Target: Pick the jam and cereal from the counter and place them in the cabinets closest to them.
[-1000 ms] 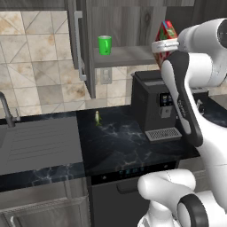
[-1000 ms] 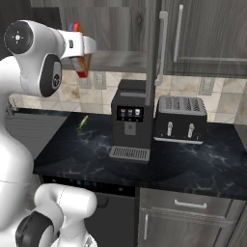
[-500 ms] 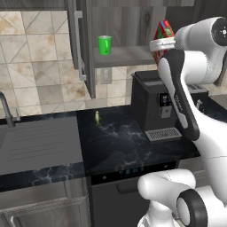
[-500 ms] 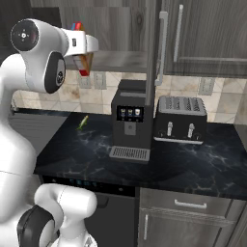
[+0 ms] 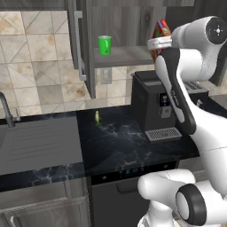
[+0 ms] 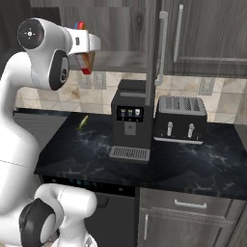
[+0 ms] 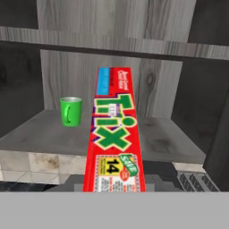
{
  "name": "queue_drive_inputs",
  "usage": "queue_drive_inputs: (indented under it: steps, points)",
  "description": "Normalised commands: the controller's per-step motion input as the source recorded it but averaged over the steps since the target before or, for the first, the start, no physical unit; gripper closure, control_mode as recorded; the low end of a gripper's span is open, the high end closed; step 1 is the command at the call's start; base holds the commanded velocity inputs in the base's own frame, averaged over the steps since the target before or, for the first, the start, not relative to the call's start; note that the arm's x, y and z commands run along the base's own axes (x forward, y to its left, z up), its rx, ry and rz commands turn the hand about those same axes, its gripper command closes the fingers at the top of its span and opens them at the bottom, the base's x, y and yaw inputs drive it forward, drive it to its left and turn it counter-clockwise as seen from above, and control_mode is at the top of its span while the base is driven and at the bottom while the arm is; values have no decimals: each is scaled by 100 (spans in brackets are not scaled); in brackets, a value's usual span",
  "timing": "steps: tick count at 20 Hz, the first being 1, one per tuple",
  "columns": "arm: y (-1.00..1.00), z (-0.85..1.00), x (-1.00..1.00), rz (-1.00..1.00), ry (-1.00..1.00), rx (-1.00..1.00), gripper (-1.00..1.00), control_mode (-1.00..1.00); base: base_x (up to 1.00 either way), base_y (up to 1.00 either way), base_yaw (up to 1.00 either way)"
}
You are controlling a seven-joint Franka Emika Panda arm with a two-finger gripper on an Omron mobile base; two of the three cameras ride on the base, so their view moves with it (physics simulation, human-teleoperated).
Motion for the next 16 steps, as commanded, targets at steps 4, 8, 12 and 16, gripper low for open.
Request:
queue_drive_inputs:
  steps: [4, 8, 12, 16]
  points:
    - [0, 0, 18, 0, 0, 0, 100, -100, 0, 0, 0]
    - [0, 0, 18, 0, 0, 0, 100, -100, 0, 0, 0]
    - [0, 0, 19, 0, 0, 0, 100, -100, 0, 0, 0]
    - [0, 0, 20, 0, 0, 0, 100, -100, 0, 0, 0]
